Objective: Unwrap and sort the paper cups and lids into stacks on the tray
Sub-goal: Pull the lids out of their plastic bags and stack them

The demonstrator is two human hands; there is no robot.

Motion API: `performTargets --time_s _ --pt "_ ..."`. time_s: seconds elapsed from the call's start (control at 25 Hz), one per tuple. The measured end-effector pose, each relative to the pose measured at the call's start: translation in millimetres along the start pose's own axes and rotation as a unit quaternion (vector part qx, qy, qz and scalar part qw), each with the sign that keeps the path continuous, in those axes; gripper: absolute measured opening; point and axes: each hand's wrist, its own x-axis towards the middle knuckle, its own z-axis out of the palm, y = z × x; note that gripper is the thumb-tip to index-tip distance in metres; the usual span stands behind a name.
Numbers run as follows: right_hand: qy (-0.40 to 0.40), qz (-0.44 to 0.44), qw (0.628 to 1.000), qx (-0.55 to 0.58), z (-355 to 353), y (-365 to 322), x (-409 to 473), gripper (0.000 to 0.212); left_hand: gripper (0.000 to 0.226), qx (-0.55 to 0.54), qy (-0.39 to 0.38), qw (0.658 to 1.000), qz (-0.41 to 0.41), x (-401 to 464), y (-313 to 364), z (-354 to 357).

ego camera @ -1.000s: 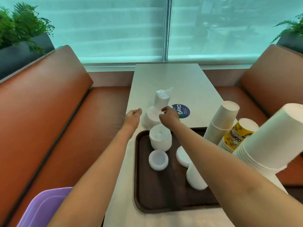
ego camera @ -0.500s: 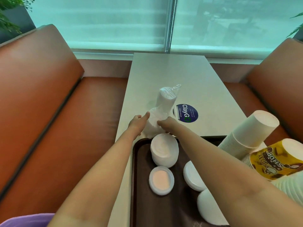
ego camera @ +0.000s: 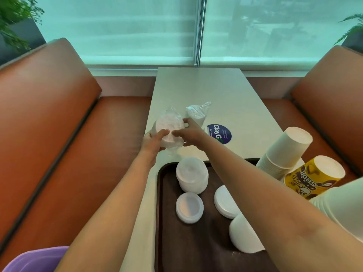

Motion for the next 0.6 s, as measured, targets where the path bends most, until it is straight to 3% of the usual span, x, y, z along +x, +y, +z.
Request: performTargets --time_s 0.08,0.16,0.28,0.4,0.48,0.52,0.56,0.6 --pt "-0.013 -0.029 0.999 0.031 -2 -16 -29 0.049 0.041 -0.031 -0.004 0.999 0.037 -32 15 -5" --pt "-0.028 -0.032 0.993 0.113 -5 -30 -61 0.046 0.055 -0.037 -0.016 0.995 0.094 -63 28 -10" --pt "-0.07 0.023 0.977 0.201 -25 -39 -102 0.068 0.075 0.077 -0.055 0.979 0.179 -112 36 -18" --pt "-0.159 0.075 0.975 0.138 -45 -30 -146 0.073 0.074 0.224 -0.087 0.929 0.282 -167 28 -19" --pt "-0.183 0.019 0.977 0.11 -39 -13 -173 0.052 0.073 0.282 -0.076 0.871 0.394 -192 16 -23" --pt "-0.173 -0.018 0.976 0.131 -33 -2 -184 0.052 0.074 0.3 -0.075 0.855 0.416 -202 9 -26" --pt "-0.157 -0.052 0.972 0.164 -26 12 -192 0.062 0.077 0.291 -0.1 0.865 0.396 -213 4 -28" --pt "-0.138 -0.078 0.968 0.194 -17 27 -201 0.073 0.084 0.231 -0.148 0.903 0.33 -227 2 -29"
